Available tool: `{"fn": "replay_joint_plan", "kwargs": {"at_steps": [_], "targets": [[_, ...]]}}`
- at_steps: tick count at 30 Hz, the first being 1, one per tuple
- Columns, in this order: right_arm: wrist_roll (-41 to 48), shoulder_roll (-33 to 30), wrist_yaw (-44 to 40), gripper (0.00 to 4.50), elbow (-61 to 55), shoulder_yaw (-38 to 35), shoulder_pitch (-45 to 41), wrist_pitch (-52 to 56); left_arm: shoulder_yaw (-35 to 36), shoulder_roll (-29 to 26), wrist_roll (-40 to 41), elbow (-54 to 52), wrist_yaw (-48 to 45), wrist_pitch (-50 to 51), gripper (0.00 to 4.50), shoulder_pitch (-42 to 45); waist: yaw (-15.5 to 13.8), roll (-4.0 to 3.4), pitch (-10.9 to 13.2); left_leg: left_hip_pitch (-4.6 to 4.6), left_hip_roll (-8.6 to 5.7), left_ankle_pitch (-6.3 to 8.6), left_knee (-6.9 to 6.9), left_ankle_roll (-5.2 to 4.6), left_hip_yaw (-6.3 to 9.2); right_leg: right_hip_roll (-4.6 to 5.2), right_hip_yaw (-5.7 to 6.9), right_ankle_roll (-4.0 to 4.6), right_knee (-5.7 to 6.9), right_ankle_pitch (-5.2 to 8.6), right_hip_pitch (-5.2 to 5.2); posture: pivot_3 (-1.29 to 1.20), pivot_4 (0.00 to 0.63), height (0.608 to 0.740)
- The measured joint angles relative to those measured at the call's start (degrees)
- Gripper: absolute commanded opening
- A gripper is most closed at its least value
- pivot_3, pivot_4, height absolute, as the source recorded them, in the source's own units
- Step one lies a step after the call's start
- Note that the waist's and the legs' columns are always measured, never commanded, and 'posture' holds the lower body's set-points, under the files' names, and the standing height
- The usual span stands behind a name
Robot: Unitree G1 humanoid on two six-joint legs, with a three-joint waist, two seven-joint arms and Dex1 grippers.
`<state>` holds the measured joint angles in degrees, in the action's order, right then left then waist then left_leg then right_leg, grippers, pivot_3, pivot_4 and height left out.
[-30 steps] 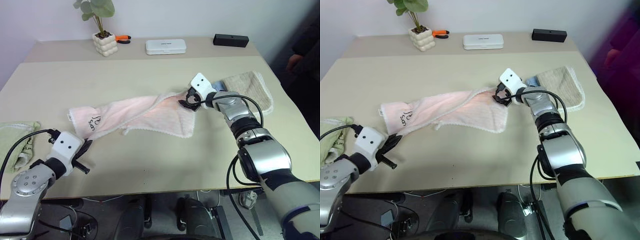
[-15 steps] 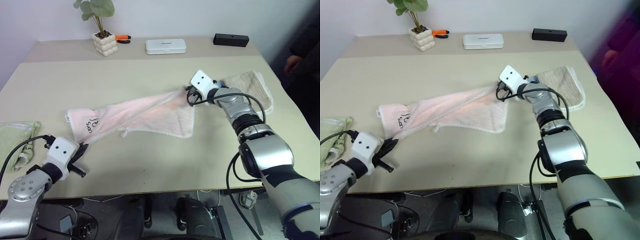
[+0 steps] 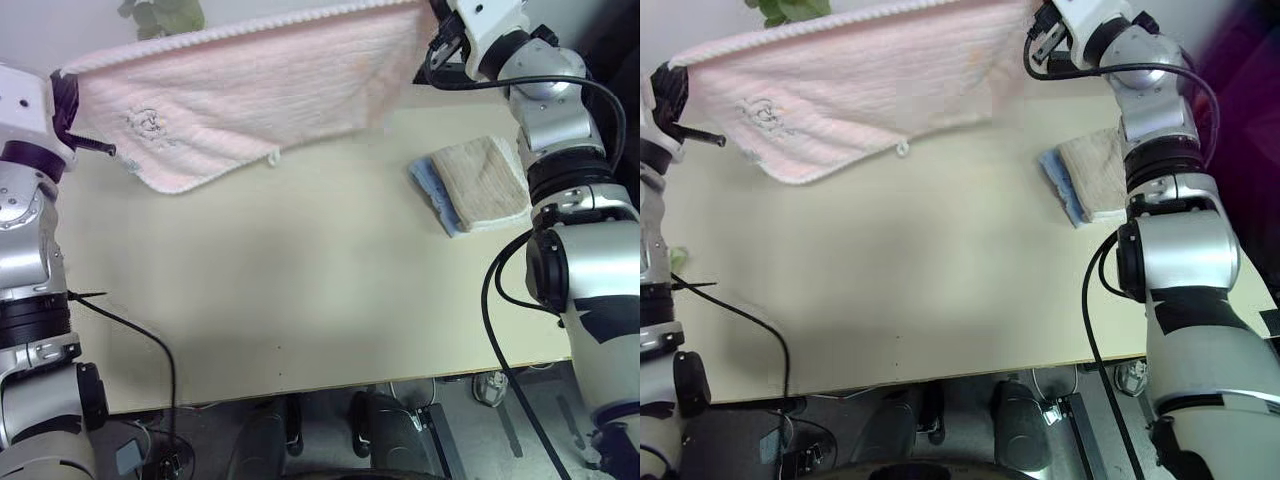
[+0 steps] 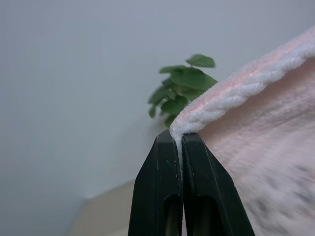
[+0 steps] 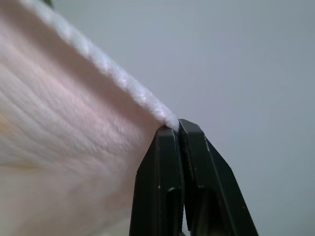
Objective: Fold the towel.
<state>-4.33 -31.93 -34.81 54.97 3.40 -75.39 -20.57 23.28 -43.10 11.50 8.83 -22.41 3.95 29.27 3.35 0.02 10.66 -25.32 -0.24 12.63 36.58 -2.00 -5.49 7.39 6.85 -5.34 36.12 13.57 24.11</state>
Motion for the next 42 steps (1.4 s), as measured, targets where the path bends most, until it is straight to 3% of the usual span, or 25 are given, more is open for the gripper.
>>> {"fn": "replay_joint_plan", "kwargs": {"at_steps": [5, 10, 15, 18, 22, 32, 39, 40, 42], "targets": [[7.6, -3.35, -15.25, 0.02, -21.73, 0.43, 20.06, 12.1, 5.26, 0.04, 6.58, -11.09, -7.72, 5.27, 0.0, -20.97, -0.73, -0.03, 0.12, -0.1, 0.07, 0.04, 0.42, -0.03, 0.02, 0.04, -0.02, 0.02, 0.13, 0.0, 0.1, 0.0, 0.15, 0.734], [14.8, -13.4, -27.82, 0.02, -44.07, 0.59, 38.2, 28.28, 12.81, -0.83, 15.03, -27.78, -18.34, 15.15, 0.0, -44.56, -2.22, -0.01, 0.11, -0.08, 0.06, 0.34, 0.57, -0.12, 0.05, 0.29, -0.05, 0.1, -0.02, -0.04, 0.01, 0.0, 0.15, 0.734], [20.56, -20.27, -35.99, 0.02, -54.99, 0.35, 46.69, 37.86, 18.54, -2.85, 20.46, -34.66, -24.96, 23.26, 0.0, -55.47, -2.71, -0.01, 0.11, -0.04, 0.07, 0.53, 0.6, -0.36, 0.16, 0.31, -0.04, 0.42, -0.09, 0.05, 0.24, 0.0, 0.15, 0.734], [21.56, -20.14, -35.58, 0.02, -56.52, -0.46, 46.38, 39.59, 19.38, -4.12, 21.41, -35.0, -25.46, 24.84, 0.0, -54.7, -2.69, -0.02, 0.1, -0.04, 0.08, 0.52, 0.59, -0.34, 0.16, 0.3, -0.04, 0.47, -0.11, 0.04, 0.26, 0.0, 0.15, 0.734], [17.89, -15.51, -30.68, 0.02, -50.22, 0.28, 40.32, 36.16, 16.04, -5.01, 17.13, -28.82, -21.68, 22.61, 0.0, -44.47, -2.72, -0.01, 0.09, -0.06, 0.07, 0.49, 0.61, -0.34, 0.09, 0.27, -0.03, 0.41, -0.06, -0.02, 0.25, 0.0, 0.15, 0.734], [4.47, -0.59, -17.73, 0.02, -18.49, 7.0, 22.59, 20.03, 0.4, -5.11, 3.59, -2.96, -16.43, 9.73, 0.0, -23.55, -2.21, 0.07, 0.09, -0.11, 0.07, 0.21, 0.56, -0.26, -0.37, 0.15, -0.07, 0.17, 0.11, -0.15, 0.24, 0.0, 0.15, 0.734], [1.12, 3.52, -15.92, 0.02, -4.01, 7.6, 18.08, 12.49, -4.59, -4.49, 0.54, 7.16, -16.42, 5.33, 0.0, -18.07, -2.16, 0.1, 0.09, -0.1, 0.07, 0.2, 0.57, -0.25, -0.4, 0.16, -0.07, 0.1, 0.13, -0.19, 0.23, 0.0, 0.15, 0.734], [0.97, 3.77, -15.78, 0.0, -3.09, 7.57, 17.95, 11.82, -4.66, -4.37, 0.44, 7.7, -16.56, 5.3, 0.28, -17.8, -2.12, 0.1, 0.09, -0.1, 0.07, 0.2, 0.57, -0.25, -0.4, 0.16, -0.07, 0.1, 0.13, -0.19, 0.23, 0.0, 0.15, 0.734], [0.63, 4.66, -14.42, 0.56, -0.79, 7.31, 17.07, 11.21, -4.65, -4.28, 0.48, 8.71, -16.6, 5.58, 0.91, -17.4, -2.04, 0.09, 0.09, -0.09, 0.08, 0.2, 0.57, -0.25, -0.41, 0.17, -0.08, 0.1, 0.14, -0.19, 0.23, 0.0, 0.15, 0.734]]}}
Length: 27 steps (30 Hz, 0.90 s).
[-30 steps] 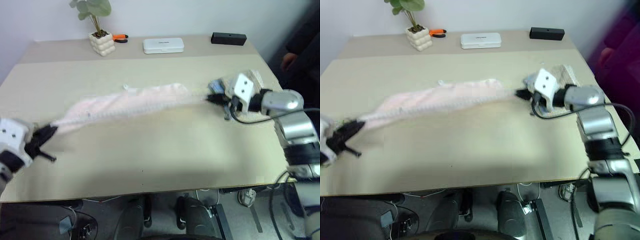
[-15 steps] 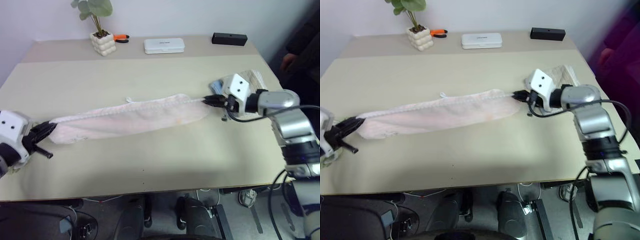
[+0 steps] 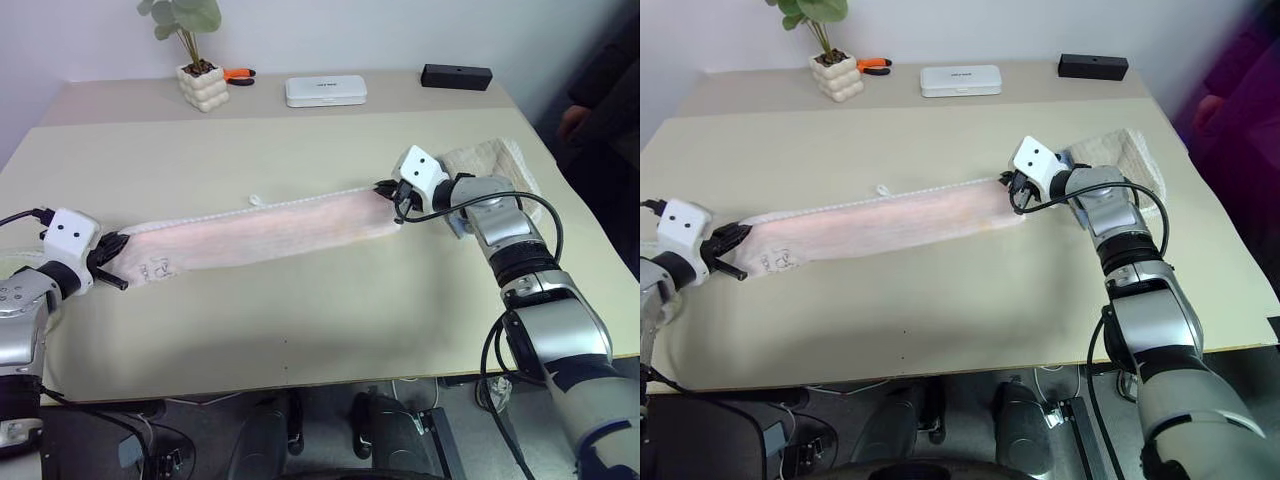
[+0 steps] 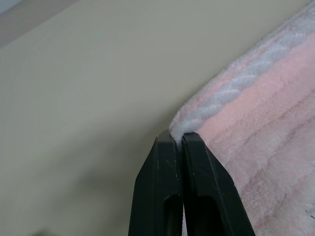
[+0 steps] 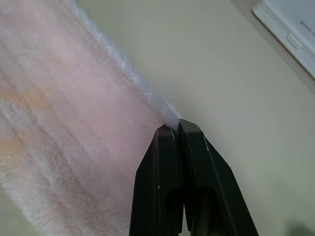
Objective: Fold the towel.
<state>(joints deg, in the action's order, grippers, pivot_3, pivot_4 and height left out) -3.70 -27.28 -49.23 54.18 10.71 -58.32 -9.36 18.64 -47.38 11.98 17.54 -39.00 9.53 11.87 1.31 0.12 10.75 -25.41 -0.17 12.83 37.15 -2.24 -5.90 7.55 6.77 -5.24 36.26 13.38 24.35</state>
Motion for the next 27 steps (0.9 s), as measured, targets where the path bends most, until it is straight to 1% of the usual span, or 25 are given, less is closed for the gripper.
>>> {"fn": "replay_joint_plan", "kwargs": {"at_steps": [1, 5, 6, 9, 11, 12, 14, 15, 16, 18, 20, 23, 24, 27], "targets": [[-0.02, 0.27, 1.02, 0.89, 1.02, -0.27, -0.63, -0.14, 0.02, 0.15, 0.0, 0.41, 0.21, 0.19, 1.39, 0.21, 0.06, 0.0, 0.0, 0.0, 0.0, 0.0, 0.0, 0.0, 0.0, 0.0, 0.0, 0.0, 0.01, 0.0, 0.01, 0.0, 0.15, 0.734], [-0.13, 0.16, 4.05, 2.83, 2.15, -1.76, -1.62, -2.05, 0.63, 0.41, -0.05, 0.69, 2.41, 0.08, 3.4, 0.22, 0.13, 0.0, 0.0, 0.0, 0.0, 0.0, 0.0, 0.01, 0.01, 0.02, -0.01, 0.0, 0.01, 0.0, 0.01, 0.0, 0.15, 0.734], [-0.28, -0.05, 4.7, 2.84, 2.15, -1.99, -1.61, -2.56, 1.73, 1.02, 0.63, 0.69, 3.36, 0.38, 3.85, 0.37, 0.1, 0.0, 0.0, 0.0, 0.0, 0.0, 0.0, 0.01, 0.01, 0.03, -0.02, 0.0, 0.01, 0.0, 0.01, 0.0, 0.15, 0.734], [-0.49, -1.65, 6.2, 2.84, 1.35, -2.87, -1.39, -2.95, 6.39, 3.28, 5.52, -0.78, 4.86, 3.49, 3.85, 0.83, -0.1, 0.0, 0.0, 0.0, -0.01, 0.0, 0.01, 0.01, 0.02, 0.06, -0.02, -0.01, 0.01, 0.0, 0.01, 0.0, 0.15, 0.734], [0.1, -3.22, 6.34, 2.84, -2.43, -4.32, 0.25, -1.62, 8.64, 4.21, 7.87, -4.58, 5.81, 5.25, 3.85, -0.45, -0.11, 0.01, 0.0, 0.0, -0.01, 0.0, 0.01, 0.0, 0.03, 0.08, -0.03, -0.01, 0.0, -0.01, -0.02, 0.0, 0.15, 0.734], [0.53, -3.66, 6.19, 3.08, -3.85, -4.91, 1.03, -0.64, 9.1, 4.54, 8.4, -5.92, 6.0, 5.55, 3.9, -1.06, -0.12, 0.01, -0.01, 0.01, -0.01, 0.0, 0.0, 0.0, 0.03, 0.08, -0.03, -0.01, 0.0, -0.01, -0.02, 0.0, 0.15, 0.734], [2.91, -5.23, 4.76, 3.71, -11.67, -6.94, 5.91, 4.29, 9.93, 5.33, 9.35, -11.73, 6.49, 6.26, 3.91, -4.93, -0.15, 0.03, -0.03, 0.03, 0.0, 0.0, 0.01, 0.0, 0.04, 0.12, -0.05, -0.02, -0.01, -0.01, -0.05, 0.0, 0.15, 0.734], [4.57, -6.02, 3.89, 4.17, -16.71, -8.07, 9.23, 8.22, 10.26, 5.96, 9.82, -14.69, 6.55, 6.48, 3.91, -7.05, -0.22, 0.03, -0.03, 0.02, 0.0, 0.0, 0.0, 0.0, 0.04, 0.11, -0.04, -0.02, -0.02, -0.01, -0.05, 0.0, 0.15, 0.734], [6.22, -6.52, 3.24, 4.4, -21.55, -9.17, 12.66, 12.03, 10.49, 6.78, 10.28, -17.39, 6.6, 6.76, 3.91, -8.88, -0.32, 0.03, -0.03, 0.03, 0.01, 0.0, 0.02, 0.0, 0.06, 0.13, -0.05, -0.02, -0.02, -0.01, -0.07, 0.0, 0.15, 0.734], [9.49, -6.66, 2.9, 4.4, -29.34, -10.54, 17.98, 20.3, 10.14, 8.11, 11.24, -21.35, 6.55, 7.6, 3.91, -10.36, -0.43, 0.03, -0.03, 0.02, 0.03, 0.0, 0.04, 0.02, 0.07, 0.13, -0.04, 0.01, 0.02, -0.03, -0.04, 0.0, 0.15, 0.734], [17.0, -5.3, 4.9, 4.4, -42.62, -14.82, 25.98, 35.05, 5.74, 8.48, 11.24, -30.13, 4.43, 7.29, 3.91, -13.59, -0.84, 0.04, -0.11, 0.06, 0.04, 0.05, 0.05, -0.01, 0.17, 0.2, -0.07, 0.01, -0.03, -0.04, -0.17, 0.0, 0.15, 0.734], [26.82, 0.65, 11.15, 4.4, -54.44, -19.45, 31.76, 54.54, -4.78, 11.57, 13.57, -40.4, 0.31, 8.32, 3.91, -14.78, -0.61, 0.01, -0.12, 0.04, 0.05, 0.15, 0.07, 0.12, 0.17, 0.19, -0.15, 0.1, -0.07, -0.14, -0.11, 0.0, 0.15, 0.734], [29.35, 2.27, 13.6, 4.4, -57.68, -20.99, 32.8, 59.43, -7.72, 11.78, 13.81, -42.76, -0.75, 8.7, 3.91, -14.95, -0.43, 0.0, -0.12, 0.04, 0.07, 0.2, 0.04, 0.04, 0.14, 0.14, -0.21, 0.11, -0.07, -0.14, -0.03, 0.0, 0.15, 0.734], [33.88, 5.46, 20.1, 4.4, -62.79, -26.24, 33.48, 68.9, -10.69, 11.97, 13.69, -45.16, -1.66, 8.9, 3.91, -15.09, -0.37, -0.1, -0.17, 0.06, 0.13, 0.17, -0.04, -0.14, 0.11, 0.04, -0.2, 0.12, -0.03, -0.14, 0.03, 0.0, 0.15, 0.734]]}}
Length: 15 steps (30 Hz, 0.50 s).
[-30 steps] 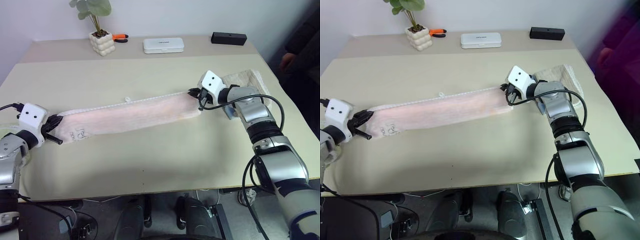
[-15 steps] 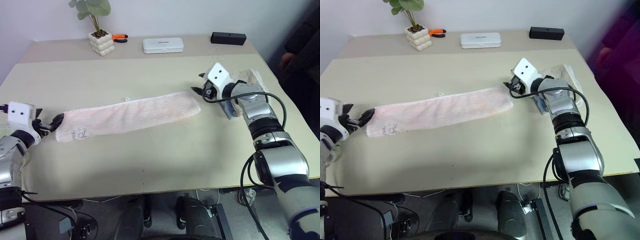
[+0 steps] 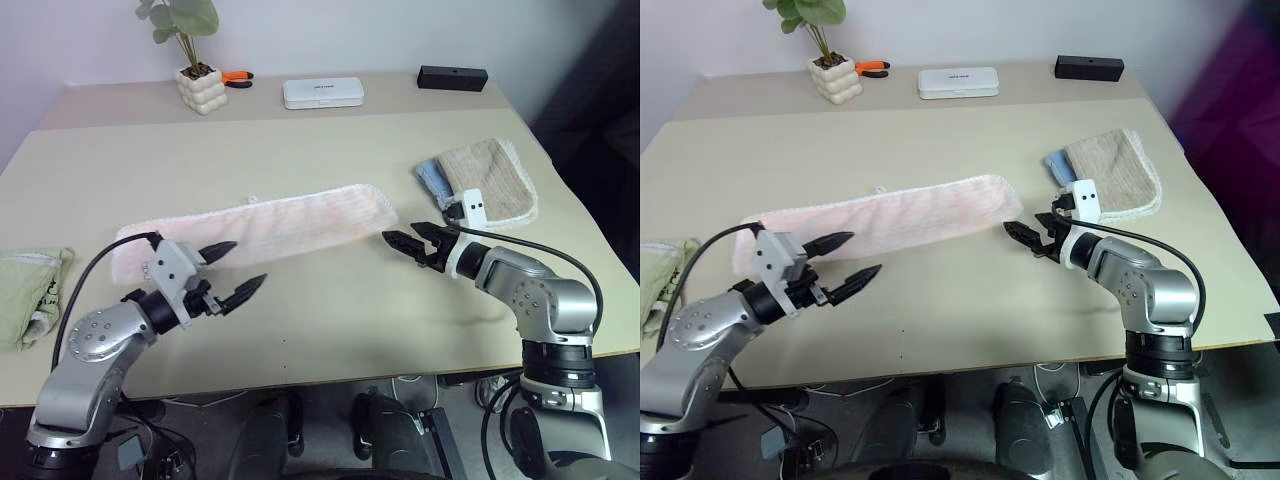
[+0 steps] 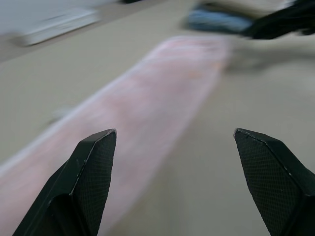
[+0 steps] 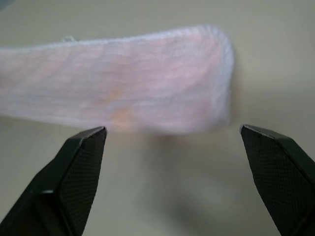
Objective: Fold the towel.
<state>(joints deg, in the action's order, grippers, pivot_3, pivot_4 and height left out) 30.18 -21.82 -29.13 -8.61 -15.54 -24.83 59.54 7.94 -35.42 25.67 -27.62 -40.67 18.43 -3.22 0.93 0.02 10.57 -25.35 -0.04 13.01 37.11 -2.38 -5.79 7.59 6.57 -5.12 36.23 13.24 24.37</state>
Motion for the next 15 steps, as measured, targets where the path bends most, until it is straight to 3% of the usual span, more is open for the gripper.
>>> {"fn": "replay_joint_plan", "kwargs": {"at_steps": [7, 15], "targets": [[3.95, 14.44, 16.68, 4.4, 0.29, -8.88, -3.38, 11.84, -3.32, 2.46, -0.11, -0.21, -0.19, -0.02, 3.91, 0.85, -0.19, -0.04, -0.04, -0.03, -0.01, -0.03, 0.06, -0.1, -0.08, -0.19, 0.05, 0.0, 0.03, 0.0, 0.0, 0.0, 0.15, 0.734], [4.46, 19.92, 25.56, 4.4, 11.61, -15.02, -12.58, 8.27, -2.13, 2.43, -0.04, -0.57, -0.14, -0.26, 3.91, -2.19, 0.03, -0.04, -0.11, 0.0, 0.02, -0.02, 0.06, -0.13, -0.09, -0.29, 0.01, -0.01, 0.03, 0.01, -0.02, 0.0, 0.15, 0.734]]}}
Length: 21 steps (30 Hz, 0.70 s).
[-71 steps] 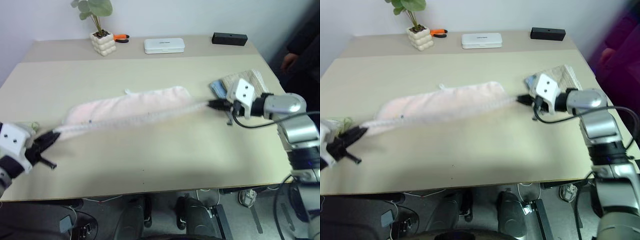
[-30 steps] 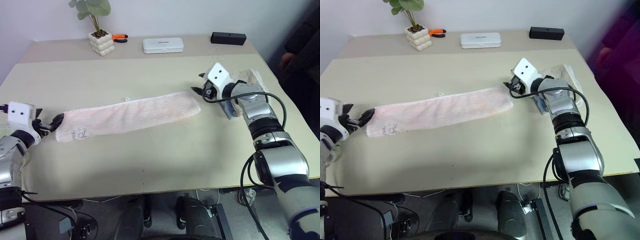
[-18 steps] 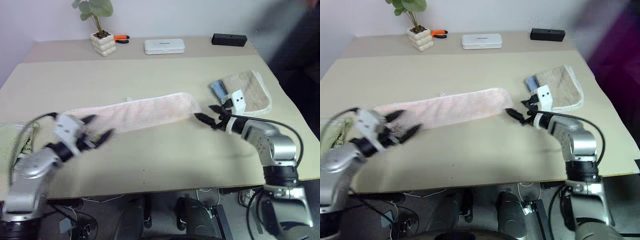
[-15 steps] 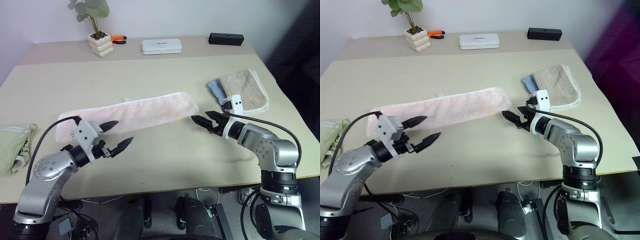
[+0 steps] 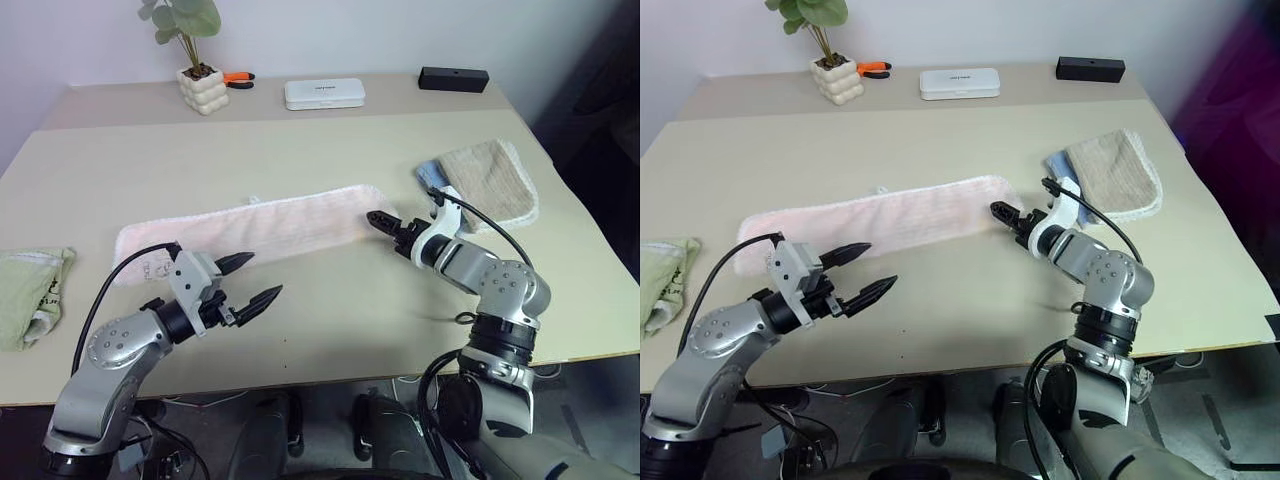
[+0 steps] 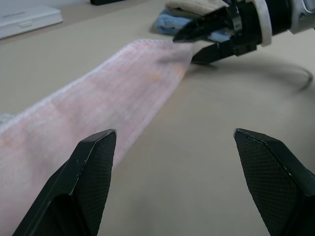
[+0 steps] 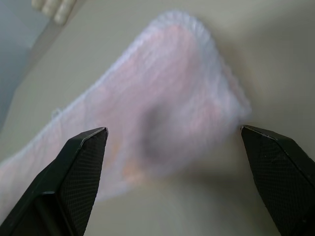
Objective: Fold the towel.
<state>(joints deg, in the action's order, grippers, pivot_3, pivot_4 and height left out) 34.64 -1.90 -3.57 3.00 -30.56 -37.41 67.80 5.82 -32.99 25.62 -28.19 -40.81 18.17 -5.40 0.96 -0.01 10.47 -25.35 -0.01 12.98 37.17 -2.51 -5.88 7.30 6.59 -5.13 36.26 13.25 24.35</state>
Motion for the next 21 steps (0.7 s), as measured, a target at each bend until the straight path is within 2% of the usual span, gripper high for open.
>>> {"fn": "replay_joint_plan", "kwargs": {"at_steps": [1, 2, 9, 12, 15, 21], "targets": [[0.0, 0.11, 0.53, 3.91, 1.01, -0.26, -0.62, -0.62, 0.09, 0.01, 0.0, -0.14, 0.09, -0.06, 3.91, -0.32, 0.02, -0.01, -0.01, 0.0, 0.0, 0.0, 0.0, -0.01, 0.0, 0.0, -0.01, 0.0, 0.0, 0.0, 0.0, 0.0, 0.15, 0.734], [-0.06, 0.1, 1.05, 3.67, 2.52, -0.38, -1.34, -1.53, 0.16, 0.03, -0.04, -0.33, 0.31, -0.16, 3.91, -0.86, 0.03, -0.01, -0.02, 0.0, 0.0, 0.0, 0.0, -0.01, 0.0, -0.01, -0.01, 0.0, 0.0, 0.0, 0.0, 0.0, 0.15, 0.734], [0.13, -0.31, 1.88, 0.11, 8.24, -0.05, -2.67, -5.8, 0.28, 1.12, -0.23, -1.68, 2.31, -0.51, 3.91, -2.79, 0.06, -0.02, -0.01, 0.0, 0.02, 0.0, -0.01, 0.0, -0.02, -0.02, -0.05, 0.0, 0.0, 0.0, 0.02, 0.0, 0.15, 0.734], [0.63, -1.4, 1.8, 0.04, 7.6, 0.26, -2.86, -5.8, 0.27, 1.24, -0.28, -1.69, 2.58, -0.9, 3.91, -2.81, -0.19, -0.03, 0.0, -0.03, 0.01, 0.01, 0.0, -0.01, -0.02, -0.02, -0.05, 0.0, -0.01, 0.0, 0.02, 0.0, 0.15, 0.734], [1.74, -5.63, 0.15, 0.04, 3.89, 0.96, -1.84, -4.87, 0.13, 1.29, -0.55, -1.66, 2.94, -0.96, 3.91, -2.91, -0.53, -0.07, 0.02, -0.08, -0.03, 0.03, 0.01, -0.05, -0.02, 0.02, -0.05, -0.01, -0.07, 0.01, 0.03, 0.0, 0.15, 0.734], [2.61, -20.03, -6.36, 0.04, -5.26, 3.8, 1.94, -2.99, -0.6, 1.53, -1.14, -1.51, 3.64, -0.92, 3.91, -2.38, -0.22, -0.07, 0.01, -0.06, -0.01, 0.11, 0.0, -0.18, -0.04, 0.03, -0.05, -0.02, -0.11, 0.01, 0.02, 0.0, 0.15, 0.734]]}}
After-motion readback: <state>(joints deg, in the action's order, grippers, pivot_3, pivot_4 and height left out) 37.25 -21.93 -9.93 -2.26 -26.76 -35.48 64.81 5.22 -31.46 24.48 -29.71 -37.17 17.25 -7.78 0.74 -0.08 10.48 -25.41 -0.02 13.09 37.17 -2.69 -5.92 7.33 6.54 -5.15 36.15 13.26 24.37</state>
